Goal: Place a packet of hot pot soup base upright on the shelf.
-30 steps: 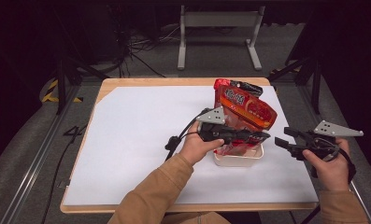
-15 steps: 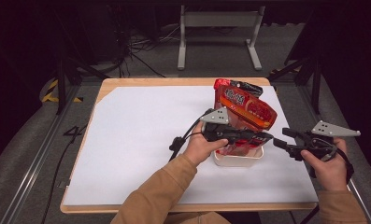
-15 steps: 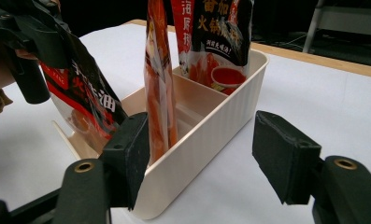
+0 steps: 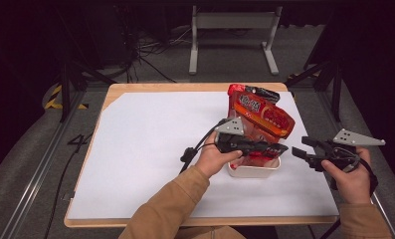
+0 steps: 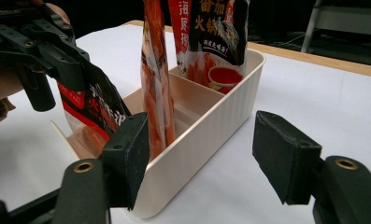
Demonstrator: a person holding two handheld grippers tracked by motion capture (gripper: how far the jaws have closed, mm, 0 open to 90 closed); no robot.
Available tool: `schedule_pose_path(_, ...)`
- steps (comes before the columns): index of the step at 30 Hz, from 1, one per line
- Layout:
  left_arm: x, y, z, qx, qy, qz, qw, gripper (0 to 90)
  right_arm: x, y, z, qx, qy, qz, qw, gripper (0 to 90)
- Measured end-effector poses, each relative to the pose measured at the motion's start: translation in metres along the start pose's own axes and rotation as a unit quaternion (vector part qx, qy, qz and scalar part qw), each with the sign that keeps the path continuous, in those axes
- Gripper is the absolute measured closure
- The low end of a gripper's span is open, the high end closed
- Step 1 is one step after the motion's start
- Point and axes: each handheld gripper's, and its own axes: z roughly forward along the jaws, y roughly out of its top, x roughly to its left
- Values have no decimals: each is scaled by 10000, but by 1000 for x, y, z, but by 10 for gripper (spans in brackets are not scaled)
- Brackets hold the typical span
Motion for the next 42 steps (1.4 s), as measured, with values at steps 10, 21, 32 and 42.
schedule_pose_path(10,0,-5,-20,39,185,-114,9998,725,1,0,3,32,24,-28,10000,361)
schedule_pose_path(21,-16,4,-55,24,757,-231,9969,254,-1,1,8,13,-12,-55,10000,322)
schedule_pose_path(32,-26,-5,-122,94,1338,-266,9906,214,-3,2,9,-27,-98,-156,9998,288)
schedule_pose_path(42,-33,-22,-165,352,2035,-316,9779,152,-2,1,10,-42,-117,-258,9996,270)
